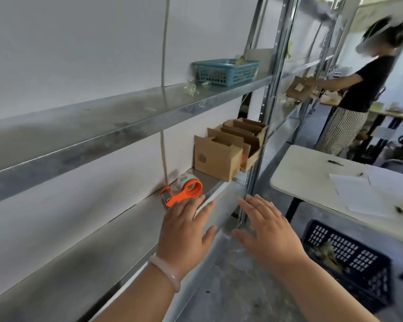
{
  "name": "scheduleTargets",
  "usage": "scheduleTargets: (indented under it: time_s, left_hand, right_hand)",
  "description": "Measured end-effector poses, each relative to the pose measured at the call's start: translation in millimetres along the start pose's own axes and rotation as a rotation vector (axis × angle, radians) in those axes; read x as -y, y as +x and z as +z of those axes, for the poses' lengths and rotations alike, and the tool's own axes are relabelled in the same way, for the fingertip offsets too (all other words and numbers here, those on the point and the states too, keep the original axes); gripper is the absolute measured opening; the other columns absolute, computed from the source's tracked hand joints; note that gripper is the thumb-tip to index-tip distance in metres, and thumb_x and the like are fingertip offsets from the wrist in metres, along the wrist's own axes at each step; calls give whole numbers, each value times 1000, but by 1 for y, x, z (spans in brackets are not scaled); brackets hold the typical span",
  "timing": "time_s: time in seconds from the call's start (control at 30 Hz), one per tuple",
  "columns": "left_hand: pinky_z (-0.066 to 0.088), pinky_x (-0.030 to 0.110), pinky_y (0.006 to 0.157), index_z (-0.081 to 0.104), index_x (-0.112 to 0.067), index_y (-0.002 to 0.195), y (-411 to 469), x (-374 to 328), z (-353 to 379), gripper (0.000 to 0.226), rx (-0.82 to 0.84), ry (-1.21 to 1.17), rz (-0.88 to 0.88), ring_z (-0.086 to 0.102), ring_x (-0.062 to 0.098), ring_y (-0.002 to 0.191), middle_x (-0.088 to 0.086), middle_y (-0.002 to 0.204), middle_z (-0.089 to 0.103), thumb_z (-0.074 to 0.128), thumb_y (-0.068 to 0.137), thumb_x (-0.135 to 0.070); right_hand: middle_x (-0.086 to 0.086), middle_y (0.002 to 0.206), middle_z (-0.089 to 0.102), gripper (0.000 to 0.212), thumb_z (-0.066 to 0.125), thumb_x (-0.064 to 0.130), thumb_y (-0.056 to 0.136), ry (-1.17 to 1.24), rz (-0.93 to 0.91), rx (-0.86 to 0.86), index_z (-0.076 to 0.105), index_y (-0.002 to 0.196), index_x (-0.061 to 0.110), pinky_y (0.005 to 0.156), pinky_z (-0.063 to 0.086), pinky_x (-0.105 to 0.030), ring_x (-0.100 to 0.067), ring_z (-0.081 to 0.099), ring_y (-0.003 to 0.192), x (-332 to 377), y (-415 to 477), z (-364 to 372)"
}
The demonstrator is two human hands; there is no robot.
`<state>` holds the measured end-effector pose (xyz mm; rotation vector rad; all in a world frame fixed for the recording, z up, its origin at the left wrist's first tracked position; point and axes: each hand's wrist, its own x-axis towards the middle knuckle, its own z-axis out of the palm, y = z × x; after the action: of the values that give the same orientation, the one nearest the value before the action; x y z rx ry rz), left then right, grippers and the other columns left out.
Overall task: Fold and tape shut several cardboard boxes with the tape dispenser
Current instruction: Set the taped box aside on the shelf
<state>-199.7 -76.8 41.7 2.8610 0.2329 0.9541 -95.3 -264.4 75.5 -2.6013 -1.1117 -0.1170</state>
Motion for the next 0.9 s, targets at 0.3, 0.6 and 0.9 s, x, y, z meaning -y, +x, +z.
scheduleTargets:
  time_s: [0.3,0.6,0.9]
  left_hand:
    - [46,43,100,55,-30,133,96,40,101,51,63,-18,2,49,19,122,-4,134,55,56,85,-47]
    - [45,37,100,48,-33,138,191,91,166,53,177,-33,-54,50,17,125,-5,138,52,51,89,-53]
    - [47,42,101,47,-35,139,215,101,193,53,206,-76,-189,48,18,129,-7,142,50,41,91,-56]
  right_hand:
    - [16,163,0,73,34,66,94,-7,98,100,3,154,38,117,-11,-25,-5,-7,149,-62,119,27]
    - [15,163,6,70,39,58,97,69,210,172,8,155,35,122,6,-31,-9,2,150,-103,234,45]
    - [12,160,21,46,33,29,106,131,157,138,26,151,36,118,23,-35,-16,20,147,-131,336,57]
